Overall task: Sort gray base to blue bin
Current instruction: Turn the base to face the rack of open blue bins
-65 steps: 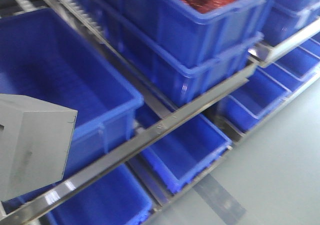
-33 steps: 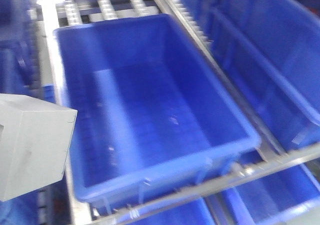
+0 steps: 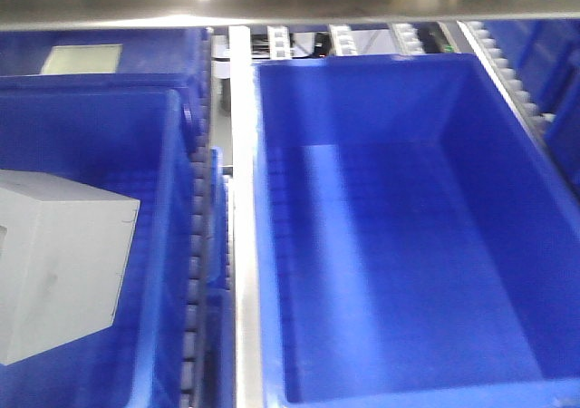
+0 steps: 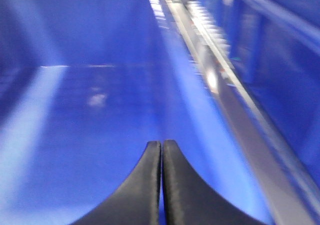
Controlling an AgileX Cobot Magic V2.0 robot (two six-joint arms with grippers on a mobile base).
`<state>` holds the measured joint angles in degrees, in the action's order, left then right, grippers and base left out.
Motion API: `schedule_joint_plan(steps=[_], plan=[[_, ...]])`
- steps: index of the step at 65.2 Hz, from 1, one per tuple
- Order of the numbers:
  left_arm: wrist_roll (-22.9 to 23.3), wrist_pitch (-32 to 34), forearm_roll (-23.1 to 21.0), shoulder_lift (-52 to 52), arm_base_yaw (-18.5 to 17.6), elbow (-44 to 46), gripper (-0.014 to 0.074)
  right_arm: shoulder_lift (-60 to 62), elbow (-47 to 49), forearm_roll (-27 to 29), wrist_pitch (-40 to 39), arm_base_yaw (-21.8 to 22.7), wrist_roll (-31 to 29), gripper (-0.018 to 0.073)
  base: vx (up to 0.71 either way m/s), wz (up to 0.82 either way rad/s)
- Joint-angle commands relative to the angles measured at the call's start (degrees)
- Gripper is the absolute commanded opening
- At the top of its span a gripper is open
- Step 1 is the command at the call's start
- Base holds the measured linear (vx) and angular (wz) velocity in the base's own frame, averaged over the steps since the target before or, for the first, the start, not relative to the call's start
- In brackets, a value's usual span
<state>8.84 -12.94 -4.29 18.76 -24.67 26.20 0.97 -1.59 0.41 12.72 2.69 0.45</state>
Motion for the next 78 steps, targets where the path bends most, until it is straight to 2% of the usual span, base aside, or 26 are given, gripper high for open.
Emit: schedule_joint_plan(steps=[1,22,78], plan=[[0.48,6.10,-0.37,0.36,-0.27,1.82,0.0038,-0.05,-0.06,-0.41,-4.28,0.00,-0.45,-0.0005,0.09,0.34],[0.48,6.10,-0.37,0.36,-0.27,1.82,0.0038,-0.05,-0.06,-0.41,-4.28,0.00,-0.45,-0.0005,0.05,0.19],[0.48,6.10,-0.37,0.36,-0.27,1.82,0.0038,-0.05,-0.06,-0.41,-4.28,0.00,-0.45,-0.0005,0.00,0.00]])
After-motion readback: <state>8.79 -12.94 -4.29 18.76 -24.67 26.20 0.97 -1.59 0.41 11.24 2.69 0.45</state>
